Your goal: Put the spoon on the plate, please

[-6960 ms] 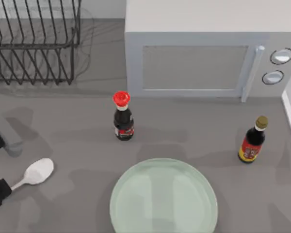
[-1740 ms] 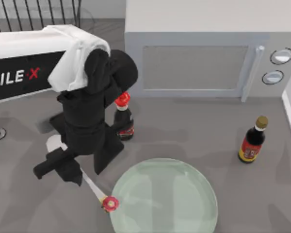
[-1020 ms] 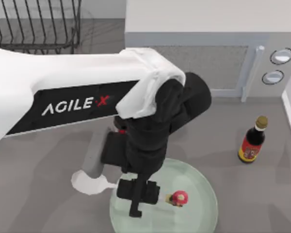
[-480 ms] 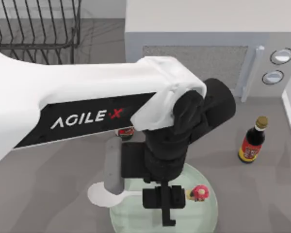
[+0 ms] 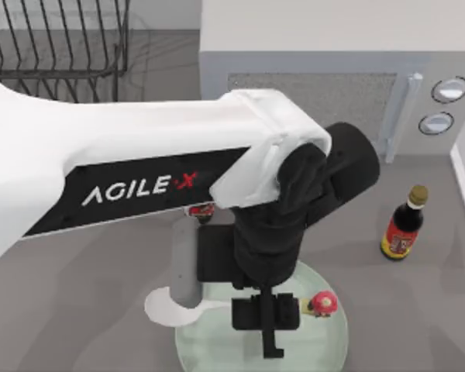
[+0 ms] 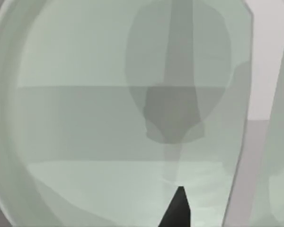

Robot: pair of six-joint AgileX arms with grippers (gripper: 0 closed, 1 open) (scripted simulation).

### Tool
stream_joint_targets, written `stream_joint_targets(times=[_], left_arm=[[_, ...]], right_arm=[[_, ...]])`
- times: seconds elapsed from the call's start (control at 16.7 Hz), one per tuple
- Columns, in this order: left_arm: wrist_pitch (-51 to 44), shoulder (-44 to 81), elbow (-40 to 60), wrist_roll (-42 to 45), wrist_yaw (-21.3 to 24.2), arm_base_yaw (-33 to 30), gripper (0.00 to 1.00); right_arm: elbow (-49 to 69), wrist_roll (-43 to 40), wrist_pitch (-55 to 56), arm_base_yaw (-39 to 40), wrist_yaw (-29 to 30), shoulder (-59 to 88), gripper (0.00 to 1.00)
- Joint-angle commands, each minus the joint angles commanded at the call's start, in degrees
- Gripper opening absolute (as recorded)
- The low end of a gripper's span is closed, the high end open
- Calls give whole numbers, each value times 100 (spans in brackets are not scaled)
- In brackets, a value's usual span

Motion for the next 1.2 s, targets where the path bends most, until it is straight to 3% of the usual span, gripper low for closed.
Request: stream_joint_targets(times=[0.66,1.2], left_arm=[[1002,-36,276,-15,-388,-71,0],[1172,-121,-3,-3,-267,25,0]], right_arm=[[0,0,0,0,0,0,100],[0,0,0,0,0,0,100]])
